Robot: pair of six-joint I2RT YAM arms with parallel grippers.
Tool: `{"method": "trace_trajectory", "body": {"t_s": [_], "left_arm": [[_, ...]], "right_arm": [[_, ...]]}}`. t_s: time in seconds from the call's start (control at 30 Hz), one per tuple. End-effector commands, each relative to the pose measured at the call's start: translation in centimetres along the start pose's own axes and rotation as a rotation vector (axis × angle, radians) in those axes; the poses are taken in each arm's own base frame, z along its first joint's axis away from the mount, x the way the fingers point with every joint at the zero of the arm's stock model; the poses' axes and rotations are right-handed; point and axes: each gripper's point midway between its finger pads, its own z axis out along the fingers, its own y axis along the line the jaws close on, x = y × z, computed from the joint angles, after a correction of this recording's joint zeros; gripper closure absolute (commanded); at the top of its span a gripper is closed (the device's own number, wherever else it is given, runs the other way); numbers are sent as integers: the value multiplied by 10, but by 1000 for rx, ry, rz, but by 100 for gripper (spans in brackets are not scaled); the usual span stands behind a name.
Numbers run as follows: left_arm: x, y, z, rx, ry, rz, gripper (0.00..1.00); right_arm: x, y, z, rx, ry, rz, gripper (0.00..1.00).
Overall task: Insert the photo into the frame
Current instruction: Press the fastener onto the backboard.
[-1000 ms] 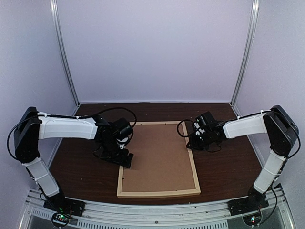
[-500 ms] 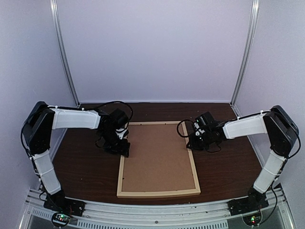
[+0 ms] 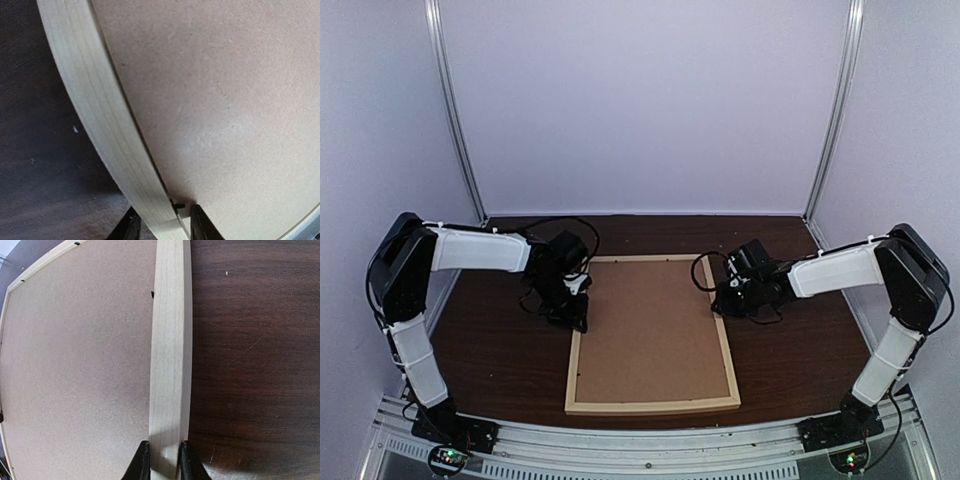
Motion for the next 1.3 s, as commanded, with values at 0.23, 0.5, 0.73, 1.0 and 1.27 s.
{"method": "trace_trajectory", "body": {"t_s": [0.23, 0.5, 0.73, 1.0, 1.27], "left_arm": [[14, -3, 1, 47, 11, -2, 75], [20, 0, 3, 46, 12, -36, 81], [23, 0, 4, 56, 12, -39, 86], [24, -2, 2, 65, 0, -37, 87], [27, -1, 1, 70, -11, -52, 88]], "right_arm": [[46, -10, -13, 84, 136, 15, 90], [24, -6, -19, 149, 127, -61, 53], [-15, -3, -34, 208, 73, -119, 48], [-60, -21, -38, 349, 79, -184, 47], [-83, -31, -24, 391, 135, -208, 47]]}}
